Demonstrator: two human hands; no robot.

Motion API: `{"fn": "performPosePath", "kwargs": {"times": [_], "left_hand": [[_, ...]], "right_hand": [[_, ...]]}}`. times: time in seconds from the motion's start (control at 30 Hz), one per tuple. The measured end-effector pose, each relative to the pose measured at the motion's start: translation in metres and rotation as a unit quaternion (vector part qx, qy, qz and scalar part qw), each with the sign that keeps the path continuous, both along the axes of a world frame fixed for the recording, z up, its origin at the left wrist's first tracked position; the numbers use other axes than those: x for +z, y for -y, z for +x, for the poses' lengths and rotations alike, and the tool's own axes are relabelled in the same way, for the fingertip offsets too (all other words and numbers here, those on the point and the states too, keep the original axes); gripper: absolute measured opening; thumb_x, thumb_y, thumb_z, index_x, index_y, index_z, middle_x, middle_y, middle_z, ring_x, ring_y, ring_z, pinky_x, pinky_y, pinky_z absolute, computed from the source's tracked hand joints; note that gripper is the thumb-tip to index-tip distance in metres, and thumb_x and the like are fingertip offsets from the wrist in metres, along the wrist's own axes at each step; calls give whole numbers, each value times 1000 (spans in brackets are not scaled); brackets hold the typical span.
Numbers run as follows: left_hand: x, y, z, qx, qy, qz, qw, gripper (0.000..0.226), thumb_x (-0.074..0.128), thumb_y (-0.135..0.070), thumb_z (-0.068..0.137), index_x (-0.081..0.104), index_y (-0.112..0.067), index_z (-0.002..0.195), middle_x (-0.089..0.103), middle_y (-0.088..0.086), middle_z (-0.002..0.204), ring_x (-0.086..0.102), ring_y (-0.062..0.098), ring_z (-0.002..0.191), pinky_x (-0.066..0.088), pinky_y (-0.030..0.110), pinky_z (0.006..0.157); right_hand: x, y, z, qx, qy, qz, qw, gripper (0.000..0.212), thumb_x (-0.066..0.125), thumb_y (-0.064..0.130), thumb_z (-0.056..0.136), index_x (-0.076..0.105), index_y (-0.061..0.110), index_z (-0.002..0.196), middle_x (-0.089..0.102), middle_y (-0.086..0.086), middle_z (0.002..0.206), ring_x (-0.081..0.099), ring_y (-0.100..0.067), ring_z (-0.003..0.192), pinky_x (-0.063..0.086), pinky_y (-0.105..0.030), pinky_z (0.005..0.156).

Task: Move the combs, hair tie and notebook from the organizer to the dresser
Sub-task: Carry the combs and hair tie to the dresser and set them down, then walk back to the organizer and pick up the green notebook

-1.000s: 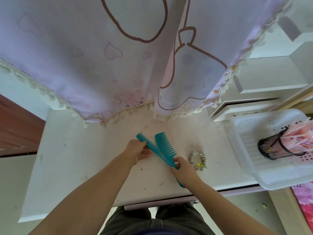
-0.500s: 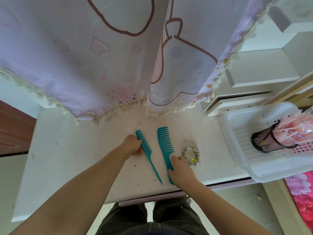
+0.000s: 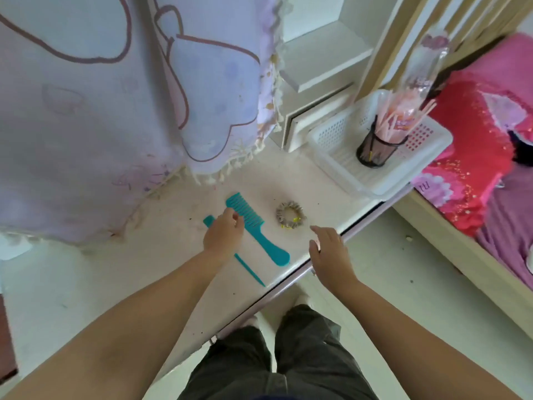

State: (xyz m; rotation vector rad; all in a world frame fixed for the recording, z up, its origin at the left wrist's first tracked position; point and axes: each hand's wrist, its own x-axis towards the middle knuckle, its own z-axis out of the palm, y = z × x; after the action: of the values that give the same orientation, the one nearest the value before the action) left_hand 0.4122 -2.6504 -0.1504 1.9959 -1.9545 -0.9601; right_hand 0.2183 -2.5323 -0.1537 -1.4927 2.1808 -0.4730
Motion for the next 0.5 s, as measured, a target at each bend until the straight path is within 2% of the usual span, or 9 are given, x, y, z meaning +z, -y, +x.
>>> {"fn": "performPosePath", "kwargs": {"times": [0.07, 0.13, 0.27, 0.37, 0.5], "left_hand": [[10, -23, -36, -128, -17, -24, 991, 25, 42, -26, 94, 52, -8, 108, 61, 18, 109, 56, 35, 102, 44, 42, 81], [17, -54, -73, -263, -16, -69, 962, 27, 43, -22, 92, 50, -7, 114, 56, 19, 113, 53, 35, 104, 44, 45, 84], [24, -128, -144, -439, -5, -185, 879, 36, 48, -21, 88, 52, -3, 120, 56, 19, 117, 53, 37, 107, 43, 44, 87], [24, -199, -194, -536, -1, -216, 816, 44, 51, -24, 88, 48, -7, 129, 50, 19, 133, 47, 35, 122, 37, 44, 101], [19, -323, -259, -649, -23, -247, 719, 48, 54, -25, 87, 49, -6, 131, 47, 24, 136, 46, 38, 124, 33, 51, 104]], "right_hand": [[1, -32, -18, -50, -74, -6, 996, 41, 41, 25, 95, 41, 16, 135, 46, -7, 137, 42, -27, 126, 32, -43, 106], [0, -71, -34, -101, -116, -2, 988, 43, 43, 28, 94, 40, 17, 135, 44, -9, 141, 38, -29, 131, 27, -48, 109], [-5, -171, -59, -211, -154, 65, 963, 51, 38, 36, 94, 30, 20, 142, 36, -7, 149, 28, -26, 141, 12, -56, 114], [-3, -263, -72, -295, -160, 87, 938, 54, 32, 41, 93, 29, 21, 143, 37, -8, 150, 29, -27, 141, 9, -57, 113], [1, -409, -85, -408, -153, 108, 894, 55, 35, 41, 93, 28, 22, 144, 34, -8, 152, 25, -27, 142, 6, -57, 112]]}}
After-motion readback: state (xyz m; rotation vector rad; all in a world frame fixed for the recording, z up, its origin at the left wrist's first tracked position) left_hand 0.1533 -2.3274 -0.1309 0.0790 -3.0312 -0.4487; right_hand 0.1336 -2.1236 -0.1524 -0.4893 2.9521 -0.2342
